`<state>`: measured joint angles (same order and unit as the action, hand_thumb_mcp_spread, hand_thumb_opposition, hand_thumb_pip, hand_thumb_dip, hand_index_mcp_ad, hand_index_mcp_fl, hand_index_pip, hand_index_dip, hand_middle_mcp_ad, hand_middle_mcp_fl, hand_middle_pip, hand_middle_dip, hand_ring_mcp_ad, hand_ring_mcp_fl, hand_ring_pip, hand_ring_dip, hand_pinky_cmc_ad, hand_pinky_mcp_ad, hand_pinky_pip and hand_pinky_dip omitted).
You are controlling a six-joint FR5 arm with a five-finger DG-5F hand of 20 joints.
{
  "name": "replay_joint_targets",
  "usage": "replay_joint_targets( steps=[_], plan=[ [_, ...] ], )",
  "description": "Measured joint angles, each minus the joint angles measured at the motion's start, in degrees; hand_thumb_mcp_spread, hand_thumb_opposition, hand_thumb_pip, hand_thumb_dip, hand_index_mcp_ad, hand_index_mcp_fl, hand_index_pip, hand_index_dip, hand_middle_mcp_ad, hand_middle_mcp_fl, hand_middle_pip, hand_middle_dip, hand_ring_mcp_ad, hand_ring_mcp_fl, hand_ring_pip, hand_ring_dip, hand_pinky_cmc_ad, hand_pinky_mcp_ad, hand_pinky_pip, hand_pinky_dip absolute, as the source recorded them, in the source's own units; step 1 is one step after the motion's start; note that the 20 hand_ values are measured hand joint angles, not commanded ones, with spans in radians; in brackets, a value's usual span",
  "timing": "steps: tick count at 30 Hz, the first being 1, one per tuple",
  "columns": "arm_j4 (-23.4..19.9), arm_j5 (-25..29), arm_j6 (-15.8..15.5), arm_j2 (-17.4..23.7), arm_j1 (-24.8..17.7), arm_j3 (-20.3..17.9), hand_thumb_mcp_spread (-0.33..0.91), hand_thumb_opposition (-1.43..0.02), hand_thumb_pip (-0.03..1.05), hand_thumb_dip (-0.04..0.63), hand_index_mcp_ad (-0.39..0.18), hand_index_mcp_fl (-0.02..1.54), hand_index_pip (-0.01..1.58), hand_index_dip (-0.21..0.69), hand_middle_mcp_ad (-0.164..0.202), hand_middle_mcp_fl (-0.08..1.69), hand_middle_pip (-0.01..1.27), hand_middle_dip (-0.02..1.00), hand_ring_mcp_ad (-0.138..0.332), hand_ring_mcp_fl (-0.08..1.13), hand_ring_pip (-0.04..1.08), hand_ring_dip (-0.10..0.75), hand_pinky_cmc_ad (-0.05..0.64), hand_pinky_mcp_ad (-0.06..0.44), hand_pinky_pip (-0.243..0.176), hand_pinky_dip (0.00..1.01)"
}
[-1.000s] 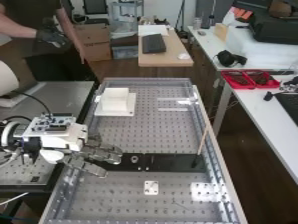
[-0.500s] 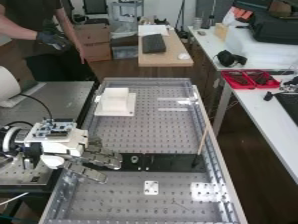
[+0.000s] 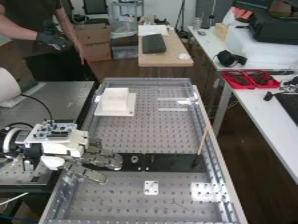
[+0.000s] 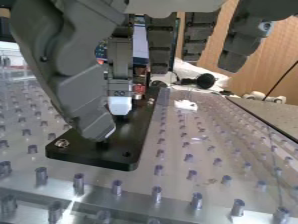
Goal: Grab the smaller nut and place it in the white container
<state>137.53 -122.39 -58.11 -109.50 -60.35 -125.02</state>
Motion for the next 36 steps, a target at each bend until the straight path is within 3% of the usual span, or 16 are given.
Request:
replay_joint_targets(
  steps=[28,30,36],
  plan=[
    [1.02,-0.98,-0.80,-1.15,0.13,0.92,0.42,-0.88,0.72,0.253,-0.131,0.05,1.46,0.333,0.068,0.14,0.12,0.24,0.129,0.00,0.09,0.087,0.328,0.278,-0.044,0.14],
    [1.06,-1.07,-0.87,-1.17,0.16,0.96,0.42,-0.88,0.72,0.253,-0.131,0.06,1.46,0.333,0.068,0.14,0.12,0.24,0.129,0.00,0.09,0.087,0.328,0.279,-0.026,0.14],
    [0.97,-1.51,-0.83,-1.20,0.20,1.00,0.42,-0.88,0.72,0.253,-0.131,0.10,1.47,0.333,0.068,0.17,0.12,0.24,0.133,0.00,0.09,0.089,0.328,0.278,-0.026,0.14]
  ],
)
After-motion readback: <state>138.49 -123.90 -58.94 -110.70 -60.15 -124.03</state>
